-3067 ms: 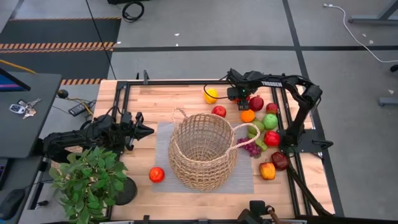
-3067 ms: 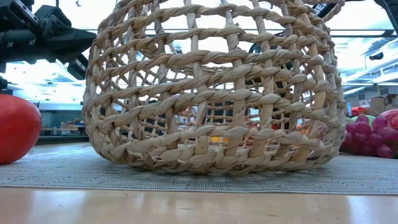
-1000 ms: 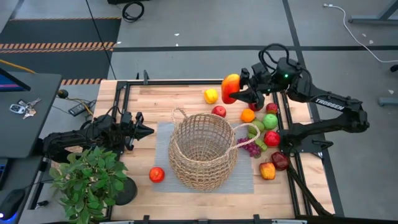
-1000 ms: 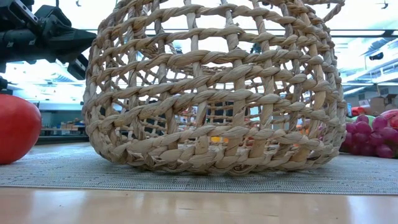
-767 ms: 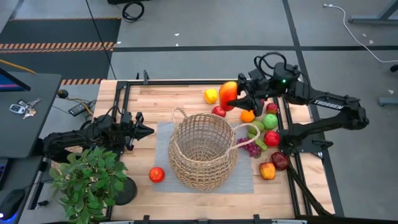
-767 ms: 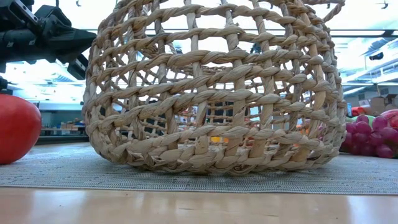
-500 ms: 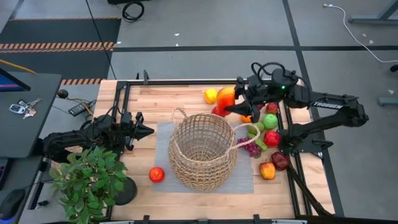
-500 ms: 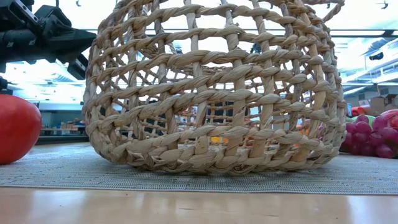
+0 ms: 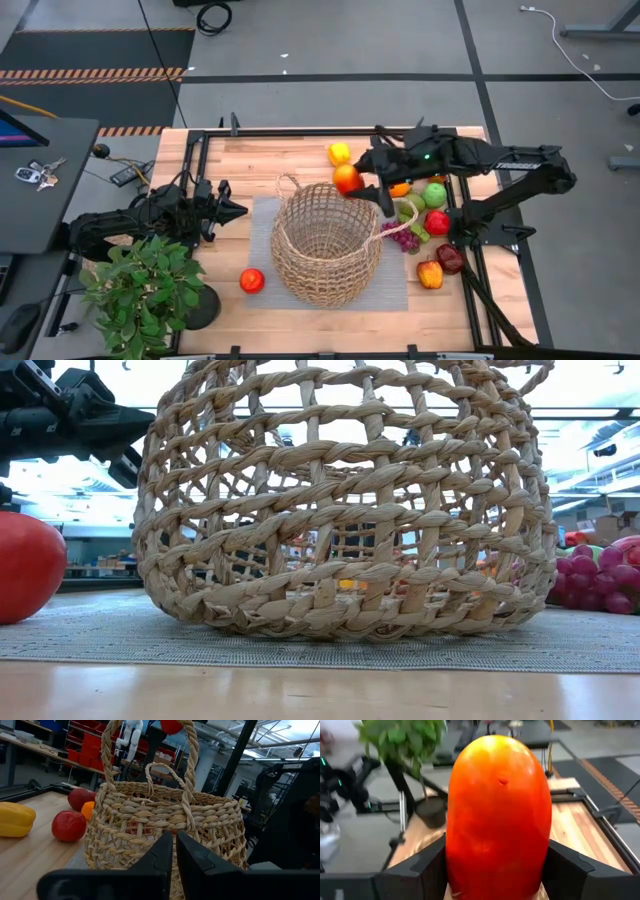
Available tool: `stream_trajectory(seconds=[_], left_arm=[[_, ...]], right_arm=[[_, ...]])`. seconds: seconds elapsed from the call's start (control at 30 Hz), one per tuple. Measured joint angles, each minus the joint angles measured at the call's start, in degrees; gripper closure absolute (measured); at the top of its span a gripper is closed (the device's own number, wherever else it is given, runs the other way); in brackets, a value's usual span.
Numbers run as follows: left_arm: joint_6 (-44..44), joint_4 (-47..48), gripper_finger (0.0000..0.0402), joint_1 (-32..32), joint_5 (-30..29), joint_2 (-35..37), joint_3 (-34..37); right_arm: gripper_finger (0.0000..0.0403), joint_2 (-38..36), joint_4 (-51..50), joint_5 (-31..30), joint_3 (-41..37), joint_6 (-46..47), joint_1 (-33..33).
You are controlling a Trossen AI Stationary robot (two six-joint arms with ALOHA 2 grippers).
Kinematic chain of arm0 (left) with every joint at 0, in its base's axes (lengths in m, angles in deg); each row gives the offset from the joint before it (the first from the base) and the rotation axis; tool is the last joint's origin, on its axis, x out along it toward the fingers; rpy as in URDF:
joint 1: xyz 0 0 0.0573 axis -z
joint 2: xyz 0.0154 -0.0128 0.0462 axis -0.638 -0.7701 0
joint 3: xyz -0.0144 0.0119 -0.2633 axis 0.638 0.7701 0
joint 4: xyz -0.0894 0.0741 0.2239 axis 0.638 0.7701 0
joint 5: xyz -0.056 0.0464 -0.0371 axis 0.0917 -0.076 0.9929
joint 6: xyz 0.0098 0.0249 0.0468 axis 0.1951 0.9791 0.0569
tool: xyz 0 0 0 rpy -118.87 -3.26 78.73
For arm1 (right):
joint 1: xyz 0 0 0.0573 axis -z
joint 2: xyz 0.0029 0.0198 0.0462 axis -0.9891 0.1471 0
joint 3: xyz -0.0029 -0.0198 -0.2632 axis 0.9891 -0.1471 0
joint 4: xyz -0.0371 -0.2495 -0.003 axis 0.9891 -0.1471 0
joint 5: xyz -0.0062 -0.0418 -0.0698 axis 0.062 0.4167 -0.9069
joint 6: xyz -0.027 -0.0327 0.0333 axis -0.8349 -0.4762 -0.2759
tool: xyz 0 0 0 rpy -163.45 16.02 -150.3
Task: Build produce basket
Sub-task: Put the red mango into the brown basket
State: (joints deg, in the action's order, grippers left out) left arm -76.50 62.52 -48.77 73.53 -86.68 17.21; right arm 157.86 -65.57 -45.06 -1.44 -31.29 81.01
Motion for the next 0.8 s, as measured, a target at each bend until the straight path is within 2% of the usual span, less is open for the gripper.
stream_trajectory(seconds=[0.17,0.27,0.37,0.57,0.8], left_arm=[[0.0,0.0,0.0369,0.0,0.0,0.0,0.0],[0.0,0.0,0.0366,0.0,0.0,0.0,0.0],[0.0,0.0,0.0367,0.0,0.0,0.0,0.0],[0.0,0.0,0.0374,0.0,0.0,0.0,0.0],[0.0,0.0,0.0367,0.0,0.0,0.0,0.0]], right_arm=[[0.0141,4.0,-5.9,-1.6,5.1,-3.3,-1.7],[0.0141,5.5,-7.1,-1.7,6.3,-8.4,-2.9],[0.0141,6.2,-7.8,-2.0,6.4,-16.7,-4.5],[0.0141,6.6,-10.2,-7.1,6.2,-38.4,-6.3],[0.0141,6.6,-10.2,-11.6,5.9,-54.9,-6.3]])
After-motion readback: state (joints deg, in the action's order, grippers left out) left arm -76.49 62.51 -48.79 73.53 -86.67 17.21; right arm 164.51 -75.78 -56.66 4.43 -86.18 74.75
